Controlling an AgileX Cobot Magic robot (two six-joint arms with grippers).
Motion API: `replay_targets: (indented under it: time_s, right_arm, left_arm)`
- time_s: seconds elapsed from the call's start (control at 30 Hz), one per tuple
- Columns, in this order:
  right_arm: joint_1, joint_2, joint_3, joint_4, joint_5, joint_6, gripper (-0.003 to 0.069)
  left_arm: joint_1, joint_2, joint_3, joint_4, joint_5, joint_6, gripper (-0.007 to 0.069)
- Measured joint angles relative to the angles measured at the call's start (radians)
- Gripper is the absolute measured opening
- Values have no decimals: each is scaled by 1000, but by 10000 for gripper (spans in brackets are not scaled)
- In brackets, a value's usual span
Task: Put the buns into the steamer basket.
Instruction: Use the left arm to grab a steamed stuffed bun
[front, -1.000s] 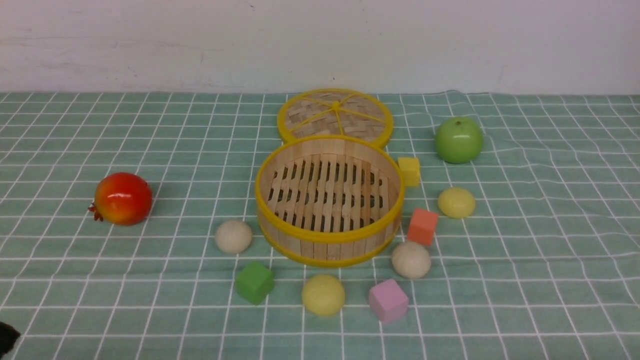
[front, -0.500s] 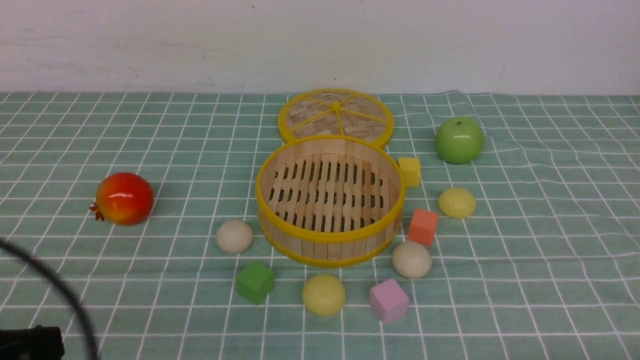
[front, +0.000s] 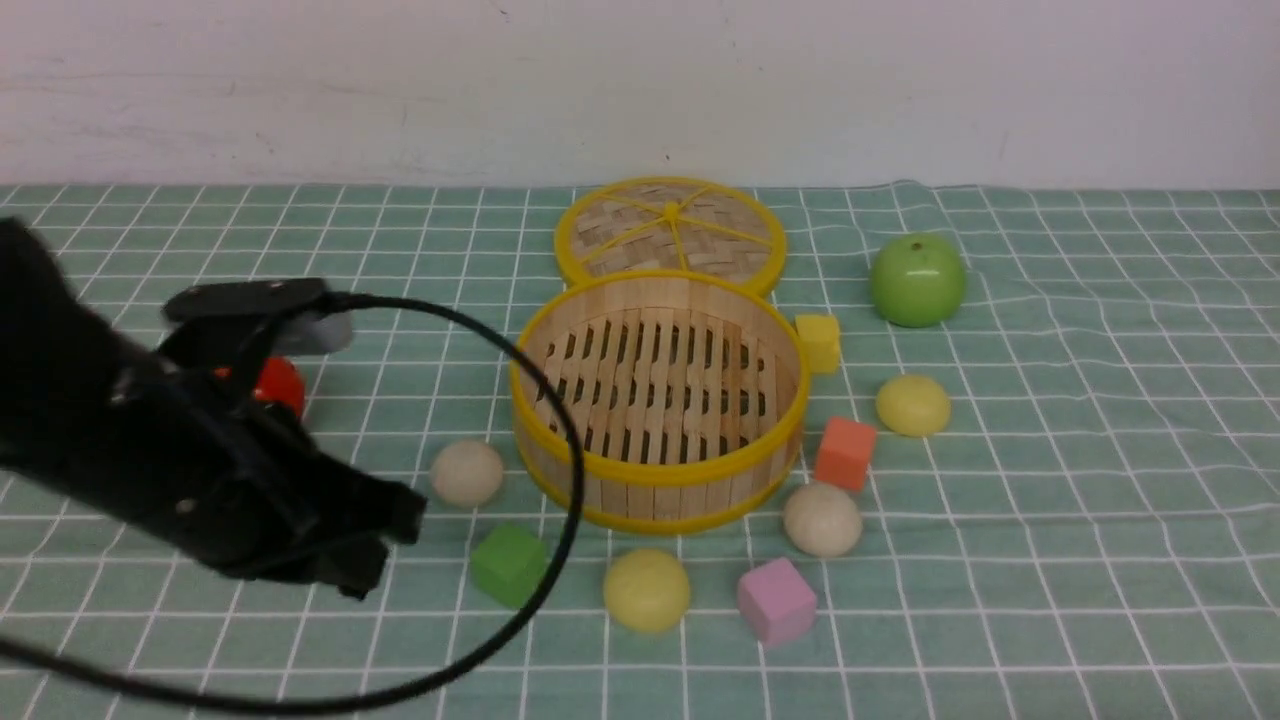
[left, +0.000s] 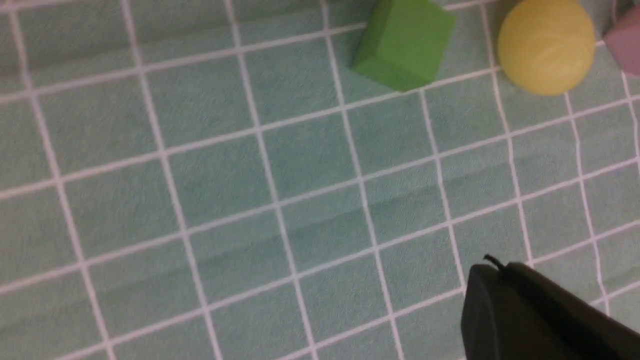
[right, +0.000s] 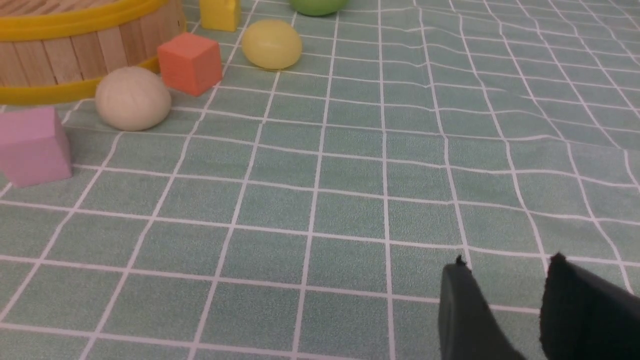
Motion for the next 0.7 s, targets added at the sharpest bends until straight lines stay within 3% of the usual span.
replay_targets:
  time_s: [0.43,0.7]
  right_arm:
    - [0,0,0,0,0,0,240]
    - [0,0,0,0,0,0,240]
  left_arm:
    - [-5,496,-480,129,96,-42,6]
    - [-5,674,-661,241,123,-95,216]
